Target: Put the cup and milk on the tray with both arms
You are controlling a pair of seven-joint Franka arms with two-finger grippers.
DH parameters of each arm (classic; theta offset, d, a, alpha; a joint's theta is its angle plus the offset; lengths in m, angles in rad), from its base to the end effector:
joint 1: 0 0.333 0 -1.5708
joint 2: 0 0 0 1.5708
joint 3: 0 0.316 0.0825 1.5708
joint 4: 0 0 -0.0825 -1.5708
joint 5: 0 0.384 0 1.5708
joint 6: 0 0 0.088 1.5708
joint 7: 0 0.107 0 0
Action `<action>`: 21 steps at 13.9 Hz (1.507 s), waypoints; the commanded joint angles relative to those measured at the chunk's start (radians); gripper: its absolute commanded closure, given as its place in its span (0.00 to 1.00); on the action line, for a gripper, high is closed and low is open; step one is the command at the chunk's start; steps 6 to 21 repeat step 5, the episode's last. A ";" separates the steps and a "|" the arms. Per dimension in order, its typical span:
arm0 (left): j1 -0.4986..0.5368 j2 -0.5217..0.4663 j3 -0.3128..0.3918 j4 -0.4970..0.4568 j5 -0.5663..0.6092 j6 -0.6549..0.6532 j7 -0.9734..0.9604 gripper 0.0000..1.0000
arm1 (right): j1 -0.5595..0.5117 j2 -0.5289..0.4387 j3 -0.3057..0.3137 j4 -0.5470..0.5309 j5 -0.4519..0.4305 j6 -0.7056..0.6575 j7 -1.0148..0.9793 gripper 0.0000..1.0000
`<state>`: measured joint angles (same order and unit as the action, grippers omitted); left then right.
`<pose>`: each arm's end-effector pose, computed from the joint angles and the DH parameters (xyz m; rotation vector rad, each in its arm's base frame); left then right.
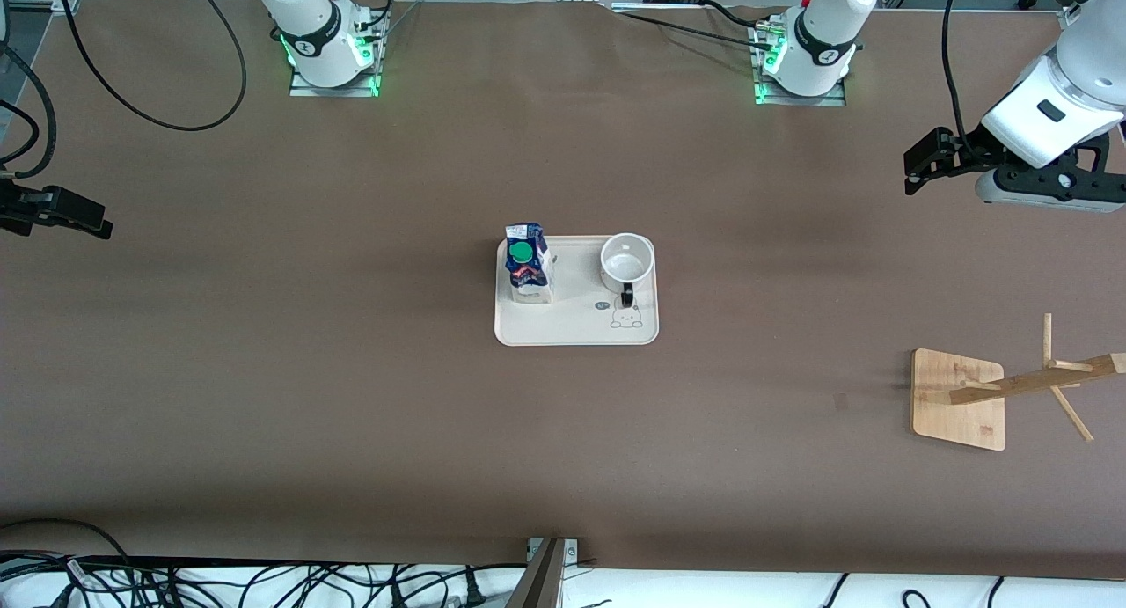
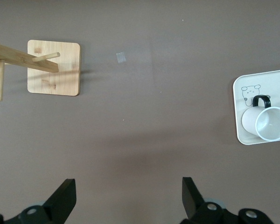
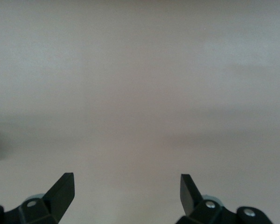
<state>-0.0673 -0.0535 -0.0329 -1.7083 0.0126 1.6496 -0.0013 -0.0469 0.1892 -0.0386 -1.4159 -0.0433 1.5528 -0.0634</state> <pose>0.5399 -0.0534 0.5955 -3.1231 0.1561 0.0070 0.6069 -0.0545 0.5859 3.0937 -0.0329 -0.0863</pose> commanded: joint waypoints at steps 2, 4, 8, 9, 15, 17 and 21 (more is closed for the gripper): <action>0.001 0.015 -0.001 0.026 0.024 -0.019 -0.002 0.00 | -0.001 -0.008 0.002 -0.003 0.016 -0.007 -0.012 0.00; 0.000 0.026 -0.004 0.039 0.024 -0.021 -0.003 0.00 | -0.001 -0.008 0.002 -0.003 0.016 -0.007 -0.013 0.00; 0.000 0.033 -0.008 0.053 0.024 -0.033 -0.005 0.00 | -0.001 -0.008 0.002 -0.003 0.016 -0.007 -0.013 0.00; 0.000 0.033 -0.008 0.053 0.024 -0.033 -0.005 0.00 | -0.001 -0.008 0.002 -0.003 0.016 -0.007 -0.013 0.00; 0.000 0.033 -0.008 0.053 0.024 -0.033 -0.005 0.00 | -0.001 -0.008 0.002 -0.003 0.016 -0.007 -0.013 0.00; 0.000 0.033 -0.008 0.053 0.024 -0.033 -0.005 0.00 | -0.001 -0.008 0.002 -0.003 0.016 -0.007 -0.013 0.00; 0.000 0.033 -0.008 0.053 0.024 -0.033 -0.005 0.00 | -0.001 -0.008 0.002 -0.003 0.016 -0.007 -0.013 0.00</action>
